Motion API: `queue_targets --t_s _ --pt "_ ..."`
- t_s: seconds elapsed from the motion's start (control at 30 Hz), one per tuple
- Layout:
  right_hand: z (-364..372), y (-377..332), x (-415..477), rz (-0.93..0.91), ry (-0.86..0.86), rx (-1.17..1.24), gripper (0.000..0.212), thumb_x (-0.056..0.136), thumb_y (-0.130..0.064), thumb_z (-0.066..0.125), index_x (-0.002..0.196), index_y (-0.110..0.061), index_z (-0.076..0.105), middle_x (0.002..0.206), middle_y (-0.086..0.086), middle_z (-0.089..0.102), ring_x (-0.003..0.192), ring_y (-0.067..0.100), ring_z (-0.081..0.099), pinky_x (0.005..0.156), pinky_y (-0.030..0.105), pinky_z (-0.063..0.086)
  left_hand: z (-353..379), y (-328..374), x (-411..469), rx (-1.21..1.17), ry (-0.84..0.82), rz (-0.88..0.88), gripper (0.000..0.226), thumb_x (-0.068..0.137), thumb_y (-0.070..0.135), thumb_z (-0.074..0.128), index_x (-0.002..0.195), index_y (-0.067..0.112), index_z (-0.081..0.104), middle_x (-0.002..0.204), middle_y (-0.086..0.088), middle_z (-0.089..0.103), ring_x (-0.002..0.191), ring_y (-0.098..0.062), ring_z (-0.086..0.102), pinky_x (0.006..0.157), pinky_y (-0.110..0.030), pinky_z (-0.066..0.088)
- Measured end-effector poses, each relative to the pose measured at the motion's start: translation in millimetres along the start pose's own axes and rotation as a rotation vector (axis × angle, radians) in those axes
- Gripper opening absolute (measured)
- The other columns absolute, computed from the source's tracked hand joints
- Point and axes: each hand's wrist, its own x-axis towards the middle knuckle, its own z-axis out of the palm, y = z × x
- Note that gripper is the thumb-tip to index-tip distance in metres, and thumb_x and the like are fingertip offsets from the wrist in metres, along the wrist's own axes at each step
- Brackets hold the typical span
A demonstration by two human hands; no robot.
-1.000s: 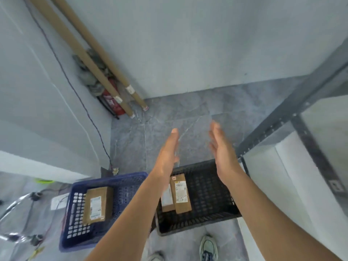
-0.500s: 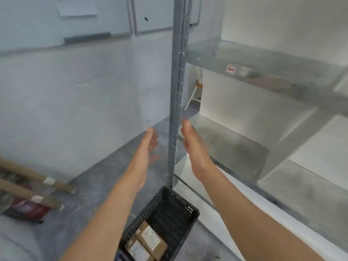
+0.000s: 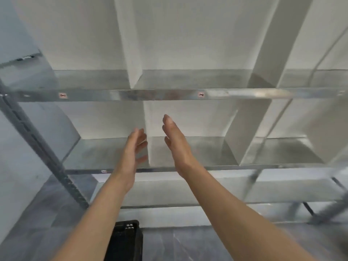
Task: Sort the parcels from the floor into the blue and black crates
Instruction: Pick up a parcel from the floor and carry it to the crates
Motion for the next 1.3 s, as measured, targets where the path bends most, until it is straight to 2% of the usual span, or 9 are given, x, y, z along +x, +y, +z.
queue_targets --t_s 0.13,0.37,0.53,0.87,0.97,1.07,1.13,1.2,1.3 --pt "-90 -7 -33 -0.003 0.174 -0.019 0.082 0.092 -0.084 0.035 0.163 -0.043 0.027 0.170 -0.021 0.026 0.155 0.003 0.027 0.131 0.048 0.020 95 -12 -12 0.048 -0.174 -0.024 0.053 0.101 0.066 0.036 0.139 0.035 0.056 0.142 0.013 0.058 0.129 -0.010 0.055 0.104 -0.046 0.045" --pt "-260 -6 -117 0.036 0.468 0.038 0.075 0.097 -0.078 0.037 0.163 -0.042 0.030 0.168 -0.021 0.030 0.154 0.003 0.029 0.130 0.047 0.021 269 -46 -64 0.062 -0.464 -0.104 0.051 0.100 0.068 0.036 0.133 0.036 0.059 0.137 0.012 0.062 0.127 -0.009 0.057 0.096 -0.041 0.047" --pt "-371 -10 -196 0.070 0.646 0.056 0.076 0.098 -0.079 0.039 0.163 -0.040 0.032 0.169 -0.020 0.030 0.154 0.002 0.028 0.130 0.045 0.021 385 -70 -120 0.105 -0.644 -0.163 0.072 0.083 0.078 0.046 0.137 0.033 0.059 0.135 0.010 0.064 0.125 -0.010 0.060 0.092 -0.040 0.048" --pt "-538 -10 -345 0.117 0.961 0.123 0.074 0.100 -0.078 0.035 0.164 -0.040 0.027 0.171 -0.014 0.026 0.157 0.010 0.025 0.130 0.046 0.017 582 -130 -240 0.206 -0.998 -0.219 0.067 0.098 0.072 0.035 0.148 0.030 0.050 0.141 0.011 0.060 0.130 -0.009 0.055 0.105 -0.045 0.047" --pt "-576 -5 -380 0.148 1.051 0.146 0.072 0.102 -0.076 0.031 0.164 -0.040 0.029 0.171 -0.011 0.028 0.157 0.014 0.026 0.127 0.042 0.021 630 -147 -268 0.233 -1.096 -0.245 0.055 0.100 0.068 0.036 0.137 0.035 0.059 0.136 0.013 0.063 0.129 -0.009 0.057 0.104 -0.043 0.047" --pt "-615 2 -413 0.168 1.146 0.167 0.065 0.107 -0.068 0.030 0.163 -0.035 0.033 0.152 -0.017 0.047 0.142 0.006 0.039 0.110 0.028 0.028 677 -169 -292 0.256 -1.200 -0.298 0.045 0.103 0.064 0.034 0.118 0.039 0.068 0.131 0.011 0.066 0.125 -0.008 0.058 0.098 -0.040 0.048" --pt "-644 11 -431 0.189 1.218 0.175 0.065 0.108 -0.064 0.030 0.163 -0.030 0.033 0.136 -0.021 0.050 0.128 0.001 0.044 0.104 0.024 0.033 711 -187 -301 0.275 -1.267 -0.327 0.056 0.101 0.067 0.033 0.135 0.032 0.062 0.140 0.007 0.061 0.131 -0.011 0.055 0.097 -0.040 0.047" --pt "-672 20 -441 0.213 1.282 0.182 0.077 0.101 -0.076 0.033 0.165 -0.033 0.029 0.161 -0.017 0.038 0.147 0.006 0.035 0.120 0.034 0.027 745 -203 -309 0.299 -1.321 -0.349 0.060 0.101 0.068 0.032 0.142 0.031 0.057 0.142 0.009 0.059 0.131 -0.009 0.054 0.100 -0.040 0.045" --pt "-718 35 -452 0.245 1.383 0.195 0.089 0.092 -0.087 0.036 0.165 -0.036 0.027 0.171 -0.013 0.026 0.156 0.009 0.025 0.130 0.047 0.018 796 -226 -319 0.316 -1.398 -0.385 0.040 0.102 0.066 0.031 0.118 0.043 0.061 0.133 0.016 0.061 0.122 -0.002 0.056 0.102 -0.040 0.045"
